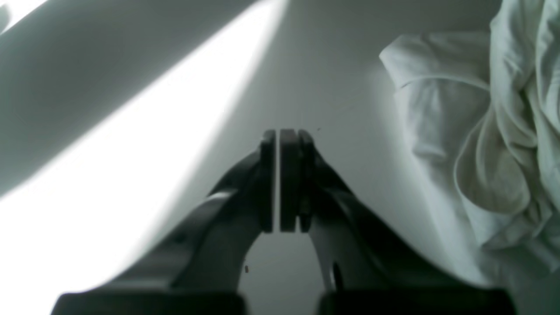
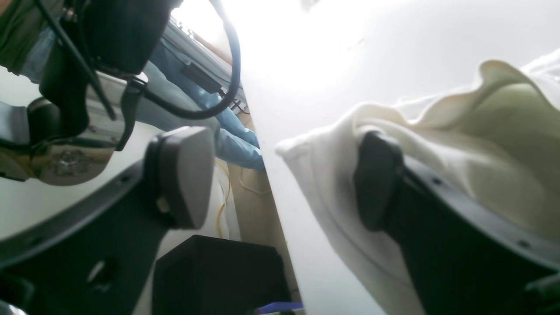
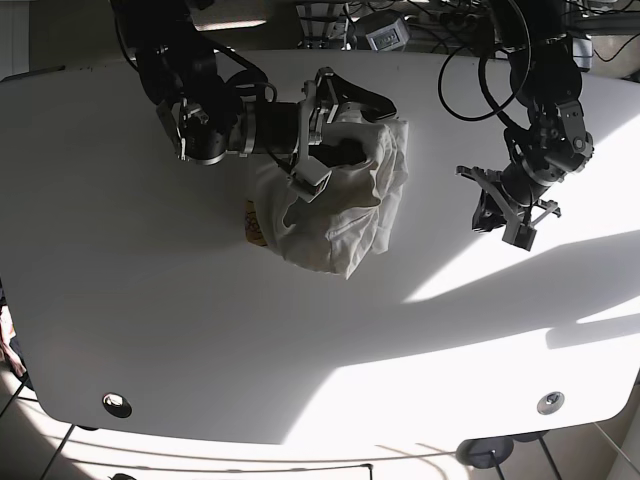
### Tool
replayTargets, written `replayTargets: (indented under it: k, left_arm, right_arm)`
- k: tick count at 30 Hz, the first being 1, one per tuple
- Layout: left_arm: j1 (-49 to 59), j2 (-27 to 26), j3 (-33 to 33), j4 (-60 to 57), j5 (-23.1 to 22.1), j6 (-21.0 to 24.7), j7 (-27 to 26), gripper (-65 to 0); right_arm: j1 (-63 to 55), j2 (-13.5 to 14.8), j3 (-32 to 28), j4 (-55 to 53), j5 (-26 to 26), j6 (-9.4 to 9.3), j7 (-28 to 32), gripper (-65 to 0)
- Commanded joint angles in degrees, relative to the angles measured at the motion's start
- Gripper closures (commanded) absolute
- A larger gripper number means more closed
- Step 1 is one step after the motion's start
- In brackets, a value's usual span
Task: Fold the T-shirt properly
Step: 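Press the white bundle with the right gripper and lift the left gripper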
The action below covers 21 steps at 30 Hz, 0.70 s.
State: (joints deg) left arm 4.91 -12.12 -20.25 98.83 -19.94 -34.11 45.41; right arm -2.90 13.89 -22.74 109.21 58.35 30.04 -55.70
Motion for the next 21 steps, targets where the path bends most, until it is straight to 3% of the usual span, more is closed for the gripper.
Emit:
replayTargets:
  k: [1, 3, 9, 13, 16, 19, 21]
  left_arm:
    - [-0.8, -0.6, -0.4, 0.8, -0.9, -0.1, -1.2, -0.3]
    - [-0.8, -0.6, -0.4, 0.8, -0.9, -0.1, -1.2, -0.3]
    - [-0.9, -0.6, -0.4, 0.8, -0.6, -0.1, -1.2, -0.3]
    - [-0.8, -0.6, -0.4, 0.8, -0.6, -0.1, -1.2, -0.3]
    - [-0.6, -0.6, -0.4, 1.1, -0.7, -0.1, -1.2, -0.3]
    - [-0.1, -0.6, -0.2, 1.4, -0.9, -0.1, -1.2, -0.3]
    - [1.7, -0.3, 0.1, 3.6, -0.9, -0.1, -1.2, -0.4]
  right_arm:
    - [2.6, 0.3, -1.1, 1.2, 1.5, 0.68, 0.6, -45.7]
    - [4.6, 0.0, -3.9, 1.0, -0.5, 0.68, -0.3, -45.7]
    - [9.1, -3.3, -15.9, 1.0, -14.0, 0.68, -0.8, -45.8]
    - [10.2, -8.0, -18.4, -1.0, -20.5, 0.68, -0.8, -45.5]
    - [10.4, -9.9, -17.3, -1.9, -22.4, 0.68, -0.4, -45.3]
    - [10.3, -9.6, -8.7, -2.1, -21.8, 0.68, -0.3, -45.3]
    - [10.3, -7.3, -1.6, -2.1, -21.7, 0.68, -0.3, -45.2]
